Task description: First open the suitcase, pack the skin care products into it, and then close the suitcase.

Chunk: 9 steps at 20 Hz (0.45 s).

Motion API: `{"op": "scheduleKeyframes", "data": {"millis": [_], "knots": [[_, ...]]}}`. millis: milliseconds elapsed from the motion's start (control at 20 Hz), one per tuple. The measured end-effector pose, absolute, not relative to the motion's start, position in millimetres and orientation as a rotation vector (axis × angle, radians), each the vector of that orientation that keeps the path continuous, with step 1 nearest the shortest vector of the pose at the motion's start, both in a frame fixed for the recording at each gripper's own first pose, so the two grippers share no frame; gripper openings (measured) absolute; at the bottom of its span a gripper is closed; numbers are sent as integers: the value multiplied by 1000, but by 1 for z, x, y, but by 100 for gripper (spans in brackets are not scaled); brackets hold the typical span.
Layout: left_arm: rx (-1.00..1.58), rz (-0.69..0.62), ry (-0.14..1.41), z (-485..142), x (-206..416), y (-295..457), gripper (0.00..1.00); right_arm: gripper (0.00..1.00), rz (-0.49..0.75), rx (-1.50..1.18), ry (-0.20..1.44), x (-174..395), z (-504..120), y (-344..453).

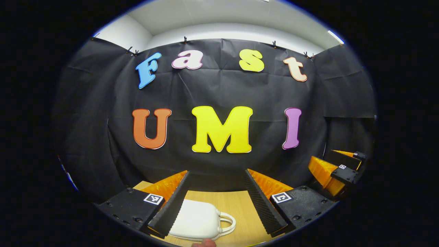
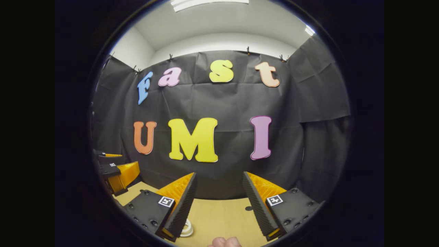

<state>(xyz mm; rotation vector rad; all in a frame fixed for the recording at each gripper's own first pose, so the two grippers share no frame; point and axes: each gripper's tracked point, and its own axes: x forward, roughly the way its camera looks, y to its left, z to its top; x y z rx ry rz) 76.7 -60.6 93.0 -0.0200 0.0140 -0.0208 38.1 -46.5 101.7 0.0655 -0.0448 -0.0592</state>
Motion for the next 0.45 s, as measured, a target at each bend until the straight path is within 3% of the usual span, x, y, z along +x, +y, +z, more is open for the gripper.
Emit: {"op": "scheduleKeyframes", "data": {"millis": [50,450], "knots": [[-19,-14,14,92,75,-58,98,77,-61,75,-39,38,101,-46],[-33,-9,15,87,75,-55,99,79,-50,74,-20,34,96,-35]]}}
